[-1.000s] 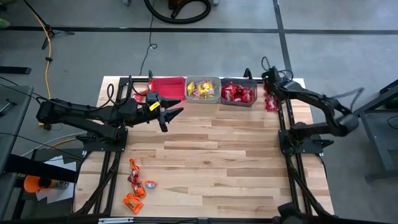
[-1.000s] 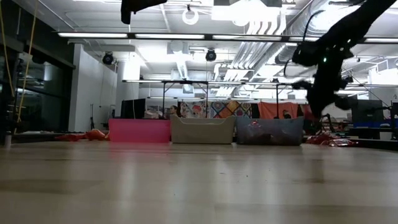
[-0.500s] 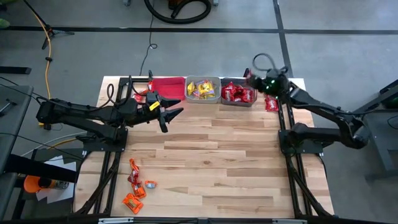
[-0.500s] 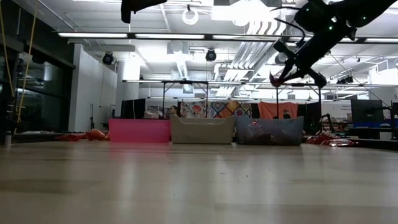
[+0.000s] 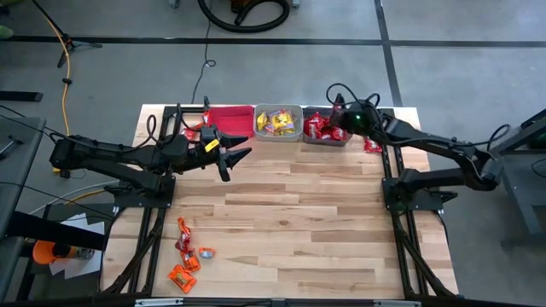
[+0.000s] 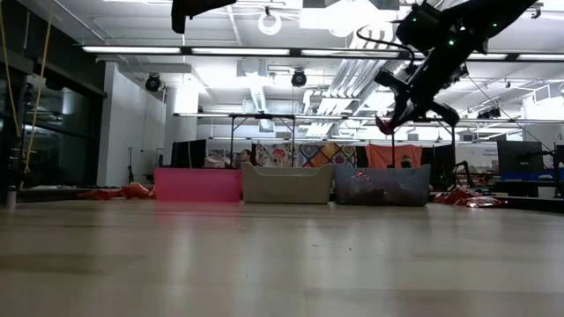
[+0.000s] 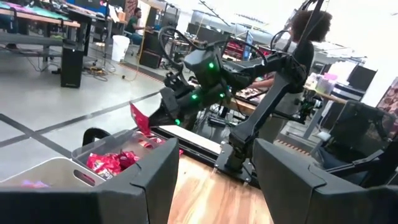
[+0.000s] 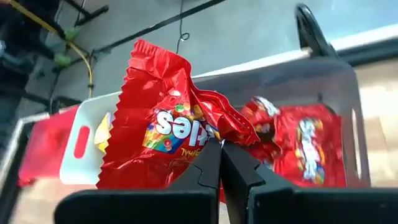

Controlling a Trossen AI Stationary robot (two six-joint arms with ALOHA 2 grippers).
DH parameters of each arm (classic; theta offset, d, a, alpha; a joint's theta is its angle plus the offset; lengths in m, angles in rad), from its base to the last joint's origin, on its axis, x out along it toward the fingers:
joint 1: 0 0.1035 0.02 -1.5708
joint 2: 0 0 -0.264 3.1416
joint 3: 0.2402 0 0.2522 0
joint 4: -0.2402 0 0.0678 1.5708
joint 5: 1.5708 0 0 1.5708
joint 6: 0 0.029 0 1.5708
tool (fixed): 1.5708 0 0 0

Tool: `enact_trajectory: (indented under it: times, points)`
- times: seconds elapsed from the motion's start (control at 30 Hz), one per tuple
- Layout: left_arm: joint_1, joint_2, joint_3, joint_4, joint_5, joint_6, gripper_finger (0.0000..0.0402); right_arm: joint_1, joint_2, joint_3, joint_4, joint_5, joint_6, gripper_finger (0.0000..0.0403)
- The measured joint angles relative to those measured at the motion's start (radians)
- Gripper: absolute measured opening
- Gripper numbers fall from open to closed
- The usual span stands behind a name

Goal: Sort candy
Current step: Put the red candy into the black bin

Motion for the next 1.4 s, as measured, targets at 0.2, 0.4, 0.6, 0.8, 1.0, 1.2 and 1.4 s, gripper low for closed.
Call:
enact_trajectory:
  times: [0.2, 0.4, 0.6, 0.8, 1.0, 1.2, 1.4]
  points:
    - [0.0, 0.0, 0.0, 0.0, 0.0, 0.012, 0.0192, -0.034, 0.078, 0.079, -0.024, -0.024, -0.163, 0.0008]
    - [0.0, 0.0, 0.0, 0.0, 0.0, 0.011, 0.0192, -0.068, 0.127, 0.11, -0.07, -0.09, -0.281, 0.009]
    - [0.0, 0.0, 0.0, 0.001, -0.018, 0.01, 0.0192, -0.075, 0.126, 0.153, -0.104, -0.115, -0.355, 0.0192]
    - [0.001, 0.0, 0.0, 0.021, -0.084, 0.002, 0.0192, -0.075, 0.125, 0.294, -0.169, -0.182, -0.443, 0.0247]
    - [0.009, 0.0, 0.003, 0.051, -0.088, 0.001, 0.0192, -0.018, 0.124, 0.44, -0.161, -0.424, -0.546, 0.0253]
    - [0.125, 0.005, 0.168, -0.442, -0.11, -0.165, 0.019, 0.113, 0.124, 0.481, -0.125, -0.496, -0.587, 0.0254]
    - [0.507, 0.121, 0.488, -1.233, -0.112, -0.159, 0.0179, 0.205, 0.124, 0.481, -0.142, -0.4, -0.587, 0.0254]
